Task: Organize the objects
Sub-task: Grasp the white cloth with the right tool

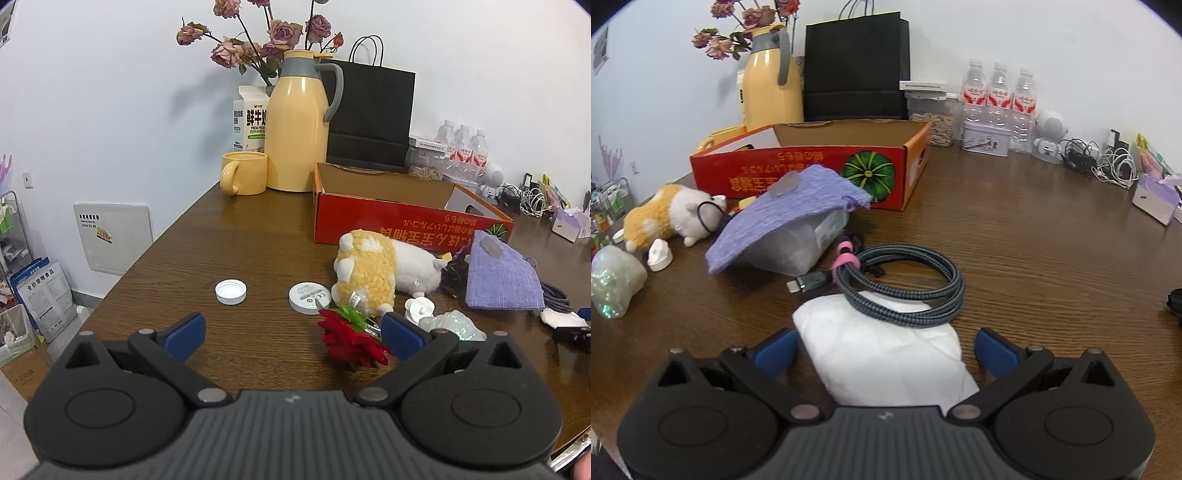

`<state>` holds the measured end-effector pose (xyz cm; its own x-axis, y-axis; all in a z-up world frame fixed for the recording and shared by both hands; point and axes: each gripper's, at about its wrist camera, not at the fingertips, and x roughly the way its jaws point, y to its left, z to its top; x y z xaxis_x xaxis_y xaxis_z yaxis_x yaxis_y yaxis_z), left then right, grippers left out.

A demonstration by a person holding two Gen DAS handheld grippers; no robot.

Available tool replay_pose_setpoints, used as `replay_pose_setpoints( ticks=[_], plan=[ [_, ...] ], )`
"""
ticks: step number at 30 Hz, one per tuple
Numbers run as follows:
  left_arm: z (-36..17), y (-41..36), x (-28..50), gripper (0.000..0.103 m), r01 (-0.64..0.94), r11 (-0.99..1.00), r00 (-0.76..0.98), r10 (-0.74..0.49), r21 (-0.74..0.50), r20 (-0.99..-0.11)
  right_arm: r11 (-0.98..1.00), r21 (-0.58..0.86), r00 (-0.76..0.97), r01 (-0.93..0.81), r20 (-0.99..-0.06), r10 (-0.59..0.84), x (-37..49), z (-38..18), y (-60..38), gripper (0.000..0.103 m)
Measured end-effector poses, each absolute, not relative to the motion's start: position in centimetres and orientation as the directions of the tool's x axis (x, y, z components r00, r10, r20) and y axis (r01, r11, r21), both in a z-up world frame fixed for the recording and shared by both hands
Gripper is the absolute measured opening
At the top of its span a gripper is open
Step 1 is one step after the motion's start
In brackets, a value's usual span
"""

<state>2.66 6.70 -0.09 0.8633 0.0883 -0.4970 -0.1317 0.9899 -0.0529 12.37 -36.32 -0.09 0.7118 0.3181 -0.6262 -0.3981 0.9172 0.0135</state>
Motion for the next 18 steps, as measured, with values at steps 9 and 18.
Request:
replay_pose_setpoints(
  ticks=[9, 18],
  plan=[
    [-0.1, 6.7, 2.6, 0.103, -0.133, 0.990, 0.865, 0.089, -0.054, -0.493, 0.911, 0.006, 0.732, -0.411, -0.593, 0.334, 10.7, 0.3, -35.7, 0.075],
    [-0.1, 6.9, 2.6, 0.103, -0.140, 0.988, 0.864, 0.091, -0.063, -0.495, 0.898, 0.048, 0.717, -0.438, -0.584, 0.381, 8.6, 0.7, -34.8, 0.054]
  ],
)
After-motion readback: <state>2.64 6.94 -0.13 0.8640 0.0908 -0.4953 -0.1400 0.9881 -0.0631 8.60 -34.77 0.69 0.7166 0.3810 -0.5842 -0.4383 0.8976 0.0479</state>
